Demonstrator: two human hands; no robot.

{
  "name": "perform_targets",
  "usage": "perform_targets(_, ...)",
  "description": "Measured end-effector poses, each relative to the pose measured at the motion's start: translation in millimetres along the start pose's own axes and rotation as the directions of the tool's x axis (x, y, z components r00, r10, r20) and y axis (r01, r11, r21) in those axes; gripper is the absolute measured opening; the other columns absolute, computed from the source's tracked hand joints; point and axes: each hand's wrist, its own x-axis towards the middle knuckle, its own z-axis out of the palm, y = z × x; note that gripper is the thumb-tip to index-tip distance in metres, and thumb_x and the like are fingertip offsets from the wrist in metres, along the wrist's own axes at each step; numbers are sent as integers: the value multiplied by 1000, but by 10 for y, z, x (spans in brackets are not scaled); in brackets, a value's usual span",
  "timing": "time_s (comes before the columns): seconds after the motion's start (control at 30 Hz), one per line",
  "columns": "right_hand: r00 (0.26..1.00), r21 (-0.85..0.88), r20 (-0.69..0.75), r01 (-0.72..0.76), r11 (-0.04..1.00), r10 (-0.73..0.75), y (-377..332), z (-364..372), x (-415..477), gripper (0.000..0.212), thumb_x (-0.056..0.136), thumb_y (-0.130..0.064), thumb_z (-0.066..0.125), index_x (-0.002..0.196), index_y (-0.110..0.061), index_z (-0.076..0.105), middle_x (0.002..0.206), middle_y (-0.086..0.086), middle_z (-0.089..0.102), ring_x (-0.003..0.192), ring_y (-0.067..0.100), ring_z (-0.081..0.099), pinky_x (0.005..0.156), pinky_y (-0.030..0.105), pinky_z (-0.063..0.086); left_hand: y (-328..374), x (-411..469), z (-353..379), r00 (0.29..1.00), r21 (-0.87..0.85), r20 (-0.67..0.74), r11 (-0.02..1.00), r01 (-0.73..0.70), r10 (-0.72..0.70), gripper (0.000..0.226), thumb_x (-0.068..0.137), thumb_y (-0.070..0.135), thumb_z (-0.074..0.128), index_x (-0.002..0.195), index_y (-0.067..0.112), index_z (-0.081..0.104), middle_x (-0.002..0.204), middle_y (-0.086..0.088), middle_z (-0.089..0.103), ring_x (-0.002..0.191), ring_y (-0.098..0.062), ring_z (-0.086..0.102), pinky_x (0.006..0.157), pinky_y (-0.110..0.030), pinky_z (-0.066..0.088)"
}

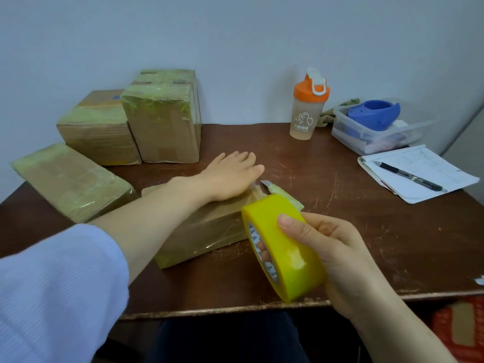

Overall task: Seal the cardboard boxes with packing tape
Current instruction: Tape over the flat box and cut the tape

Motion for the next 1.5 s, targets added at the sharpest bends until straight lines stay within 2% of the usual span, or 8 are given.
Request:
perform_targets(0.1, 1000, 2, -4, 6, 1000, -6, 11, -25, -12, 33, 69, -34, 74, 89, -7, 75, 80, 21, 72, 68, 27, 71, 59, 31, 55, -139, -238, -248, 991, -214, 132, 977, 1, 28, 90, 73, 57, 44, 151, 26, 10, 159, 1, -6, 145, -14, -9, 115, -37, -2)
perform_targets(0.23, 1000, -17, 2, 7, 1000, -7, 19, -24, 6, 32, 70, -31, 74, 88, -5, 75, 80, 22, 72, 68, 28, 71, 63, 34, 58, -319, -525, -136, 964, 203, 260, 979, 4, -58, 122, 56, 77, 64, 147, 42, -10, 153, 2, -1, 141, -23, 0, 113, -42, 9)
perform_targets(0.4, 987, 8, 159, 15, 1000, -16, -374, -33, 59, 29, 68, -30, 73, 84, -7, 77, 87, 18, 74, 77, 25, 72, 62, 31, 58, -360, -431, -310, 948, -260, 318, 964, 57, 30, 101, 56, 65, 75, 144, 46, 28, 140, 9, 43, 121, -12, 48, 100, -32, 41)
perform_targets(0.53, 941, 70, 332, 46, 996, -67, -797, 33, 296, 29, 65, -21, 67, 88, -6, 76, 89, 12, 74, 84, 23, 72, 67, 33, 58, -433, -465, -482, 890, -544, 440, 824, 157, 121, 40, 70, 48, 77, 108, 40, 69, 103, 4, 72, 90, -15, 70, 72, -27, 55)
perform_targets(0.7, 978, 5, 195, 73, 997, -73, -890, 292, 847, 23, 80, -11, 61, 98, 3, 64, 87, 19, 71, 76, 25, 70, 68, 35, 60, -400, -454, -391, 1000, -187, 21, 982, 11, -7, 65, 76, 62, 63, 131, 29, 55, 121, 9, 64, 113, -10, 58, 94, -26, 43)
perform_targets(0.83, 994, -71, 68, 93, 993, -89, -823, 409, 1115, 30, 93, -28, 57, 101, 1, 61, 79, 17, 72, 65, 23, 69, 65, 37, 60, -321, -512, -99, 996, 192, 92, 981, -35, 18, 138, 44, 94, 44, 151, 18, 1, 158, -1, 12, 145, -18, 11, 115, -47, -4)
perform_targets(1.2, 963, -57, 56, 267, 962, -263, -803, 511, 732, 55, 88, -14, 65, 138, -21, 43, 61, 13, 67, 51, 28, 64, 51, 38, 56, -306, -444, 72, 991, 250, -134, 968, 28, 6, 116, 64, 80, 55, 150, 15, 13, 151, -4, 30, 135, -25, 31, 108, -38, 26)
perform_targets(1.5, 987, -239, 99, 148, 960, -128, -656, 205, -104, 19, 74, -28, 65, 89, -20, 74, 64, 30, 63, 45, 30, 60, 46, 36, 54, -248, -467, 67, 991, 290, -134, 955, 59, -20, 118, 67, 79, 53, 151, 14, 3, 155, -4, 22, 138, -25, 27, 110, -40, 25)
